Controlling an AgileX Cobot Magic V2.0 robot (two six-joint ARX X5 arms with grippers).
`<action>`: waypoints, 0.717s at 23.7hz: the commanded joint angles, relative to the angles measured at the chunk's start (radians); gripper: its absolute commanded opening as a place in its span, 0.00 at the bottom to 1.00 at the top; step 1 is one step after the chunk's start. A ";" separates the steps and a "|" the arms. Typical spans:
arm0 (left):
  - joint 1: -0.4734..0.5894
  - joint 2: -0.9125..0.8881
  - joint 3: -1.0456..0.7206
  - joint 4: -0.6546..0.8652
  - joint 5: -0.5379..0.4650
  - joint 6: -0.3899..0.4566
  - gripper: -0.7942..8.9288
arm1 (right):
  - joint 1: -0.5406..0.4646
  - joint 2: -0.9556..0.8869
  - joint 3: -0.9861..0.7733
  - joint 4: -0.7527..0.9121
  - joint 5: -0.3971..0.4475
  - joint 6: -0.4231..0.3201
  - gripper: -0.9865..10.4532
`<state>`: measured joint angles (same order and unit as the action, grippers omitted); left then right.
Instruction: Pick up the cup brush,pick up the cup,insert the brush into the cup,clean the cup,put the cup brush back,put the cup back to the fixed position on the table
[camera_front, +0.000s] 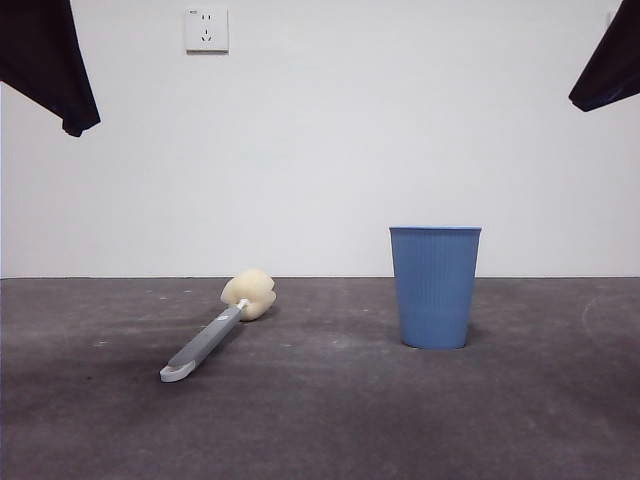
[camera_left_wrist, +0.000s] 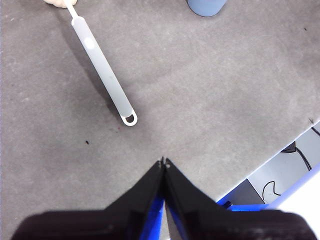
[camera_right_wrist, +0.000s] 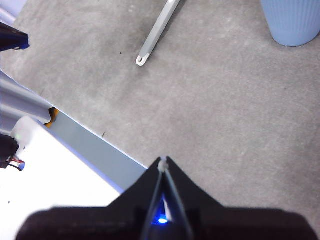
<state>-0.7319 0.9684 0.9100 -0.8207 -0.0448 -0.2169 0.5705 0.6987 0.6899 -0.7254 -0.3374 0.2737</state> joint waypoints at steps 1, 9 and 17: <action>-0.002 0.001 -0.006 0.020 -0.003 0.011 0.08 | 0.001 -0.001 0.003 0.004 0.003 0.005 0.09; 0.109 -0.109 -0.010 0.263 -0.161 0.163 0.08 | 0.001 -0.002 0.003 0.004 0.003 0.005 0.09; 0.513 -0.530 -0.364 0.801 -0.162 0.204 0.08 | 0.001 -0.001 0.003 0.004 0.003 0.005 0.09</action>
<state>-0.2279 0.4500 0.5713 -0.0257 -0.2035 -0.0257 0.5701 0.6983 0.6899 -0.7254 -0.3374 0.2737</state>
